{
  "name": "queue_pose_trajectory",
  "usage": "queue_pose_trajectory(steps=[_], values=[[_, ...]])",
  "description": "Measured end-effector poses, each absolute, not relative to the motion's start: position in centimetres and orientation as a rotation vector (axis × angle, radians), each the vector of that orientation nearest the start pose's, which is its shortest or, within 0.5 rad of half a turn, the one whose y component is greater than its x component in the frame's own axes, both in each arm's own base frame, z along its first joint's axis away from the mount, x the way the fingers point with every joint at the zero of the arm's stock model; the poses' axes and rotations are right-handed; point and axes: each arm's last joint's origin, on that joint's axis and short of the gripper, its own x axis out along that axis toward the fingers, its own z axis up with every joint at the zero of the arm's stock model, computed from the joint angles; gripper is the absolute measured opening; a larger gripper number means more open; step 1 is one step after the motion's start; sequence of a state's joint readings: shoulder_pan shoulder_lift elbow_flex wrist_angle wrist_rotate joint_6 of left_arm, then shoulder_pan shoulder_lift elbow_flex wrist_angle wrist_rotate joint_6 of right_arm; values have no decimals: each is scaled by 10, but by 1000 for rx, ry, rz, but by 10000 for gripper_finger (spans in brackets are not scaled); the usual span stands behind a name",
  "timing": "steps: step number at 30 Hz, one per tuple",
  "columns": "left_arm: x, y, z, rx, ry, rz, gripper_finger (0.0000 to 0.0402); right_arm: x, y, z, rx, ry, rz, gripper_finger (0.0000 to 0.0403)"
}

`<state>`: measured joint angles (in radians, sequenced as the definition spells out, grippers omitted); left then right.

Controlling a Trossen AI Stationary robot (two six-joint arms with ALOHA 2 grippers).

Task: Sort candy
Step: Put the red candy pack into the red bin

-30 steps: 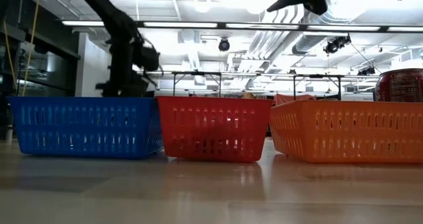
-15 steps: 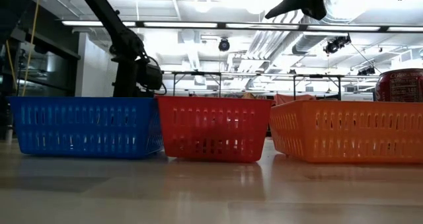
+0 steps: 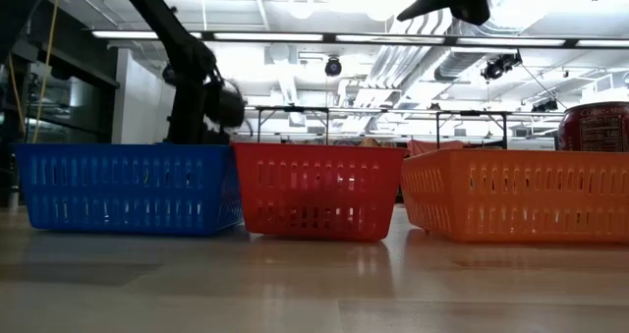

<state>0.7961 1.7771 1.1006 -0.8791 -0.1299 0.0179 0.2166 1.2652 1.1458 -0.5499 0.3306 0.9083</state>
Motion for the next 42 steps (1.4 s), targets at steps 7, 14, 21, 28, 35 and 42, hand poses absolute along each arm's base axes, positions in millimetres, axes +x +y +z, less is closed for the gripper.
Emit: queue_pose_trajectory(steps=[7,14,21,28,35,42], values=[[214,186,244,-491,1086,653,4,261,49,328,645,547,-370,204],[239,113,299,-406,775,441,1,260,48,331,661,512,-364,204],[283,19,298,-54,732,51,1,256,47,340,624,473,-329,204],[307,-49,266,594,763,-291,0,250,41,347,612,444,-331,204],[336,-80,227,1125,718,-393,0,249,38,348,597,441,-336,204],[353,-95,196,1326,687,-463,0,249,38,348,595,439,-340,204]])
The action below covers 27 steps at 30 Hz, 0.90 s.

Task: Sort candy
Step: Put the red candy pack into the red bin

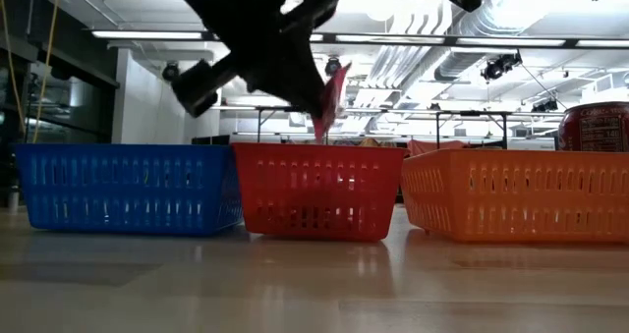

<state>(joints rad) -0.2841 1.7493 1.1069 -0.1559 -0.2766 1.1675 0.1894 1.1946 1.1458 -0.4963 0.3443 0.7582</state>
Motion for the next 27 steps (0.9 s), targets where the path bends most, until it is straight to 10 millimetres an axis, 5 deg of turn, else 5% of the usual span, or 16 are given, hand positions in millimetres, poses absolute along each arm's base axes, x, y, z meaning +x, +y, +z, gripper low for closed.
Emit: queue_pose_trajectory(steps=[10,27], values=[[354,-102,176,1213,729,-543,0,249,37,348,583,419,-382,204],[356,-103,179,1143,736,-516,61,249,36,348,607,413,-390,204]])
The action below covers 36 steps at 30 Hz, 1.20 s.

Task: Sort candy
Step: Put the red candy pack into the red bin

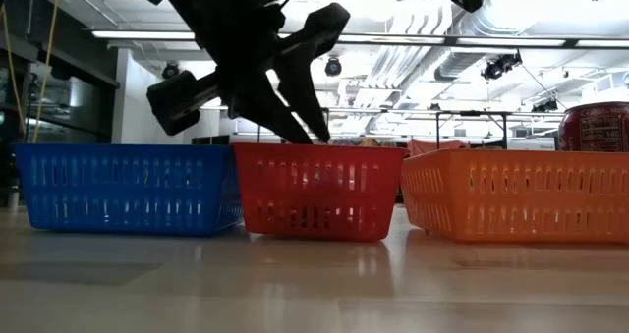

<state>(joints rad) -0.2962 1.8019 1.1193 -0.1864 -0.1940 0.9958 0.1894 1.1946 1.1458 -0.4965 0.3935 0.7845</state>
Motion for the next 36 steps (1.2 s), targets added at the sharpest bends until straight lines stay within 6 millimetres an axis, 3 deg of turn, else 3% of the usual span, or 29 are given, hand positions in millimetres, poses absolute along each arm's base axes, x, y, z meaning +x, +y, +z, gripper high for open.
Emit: queue_pose_trajectory(steps=[9,14,19,22,26,30,36], values=[[363,-102,198,1095,783,-443,120,249,36,348,606,413,-390,204],[358,-75,227,989,861,-261,144,246,36,351,608,401,-385,204],[329,-25,281,596,843,-6,149,236,29,361,624,354,-391,204],[302,6,315,308,717,154,150,232,24,364,637,337,-407,204],[265,33,340,68,519,304,150,231,19,362,636,355,-431,204],[236,43,344,-47,341,379,150,230,13,355,648,409,-484,204],[208,43,320,-177,274,435,150,220,-4,341,715,526,-652,204]])
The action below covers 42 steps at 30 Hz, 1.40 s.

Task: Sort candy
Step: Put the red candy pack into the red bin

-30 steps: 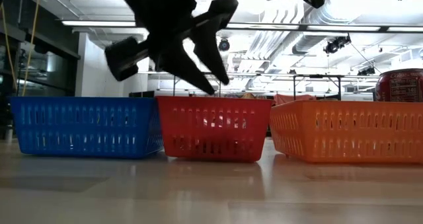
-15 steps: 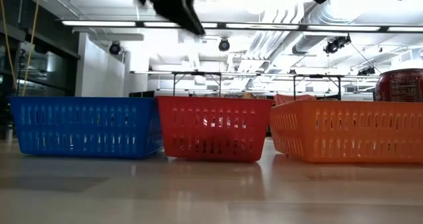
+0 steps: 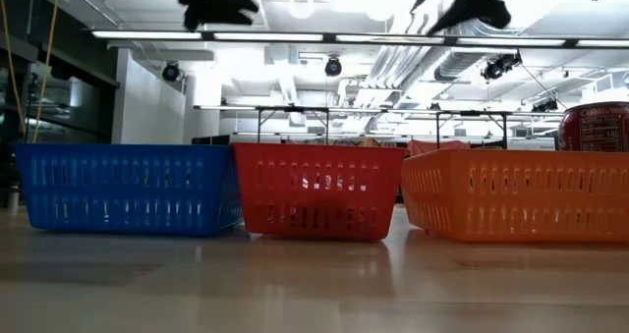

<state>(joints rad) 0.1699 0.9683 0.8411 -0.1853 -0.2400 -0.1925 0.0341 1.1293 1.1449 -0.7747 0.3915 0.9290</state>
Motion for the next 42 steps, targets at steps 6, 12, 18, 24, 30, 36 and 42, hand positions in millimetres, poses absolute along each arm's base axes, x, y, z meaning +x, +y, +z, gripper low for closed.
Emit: queue_pose_trajectory(steps=[6,12,18,24,30,36,42], values=[[200,43,302,-337,243,519,150,217,-40,312,796,520,-922,204],[201,47,306,-192,223,595,150,230,-104,281,858,524,-1036,204],[198,63,313,-23,197,792,150,248,-170,250,851,624,-1185,204],[192,80,311,-30,221,796,149,256,-211,201,980,739,-1294,204],[188,90,308,-48,253,770,149,261,-223,161,1081,800,-1380,204],[184,99,308,-30,263,816,149,266,-227,143,1107,787,-1431,204],[182,102,308,-17,270,829,149,266,-228,132,1089,827,-1456,155]])
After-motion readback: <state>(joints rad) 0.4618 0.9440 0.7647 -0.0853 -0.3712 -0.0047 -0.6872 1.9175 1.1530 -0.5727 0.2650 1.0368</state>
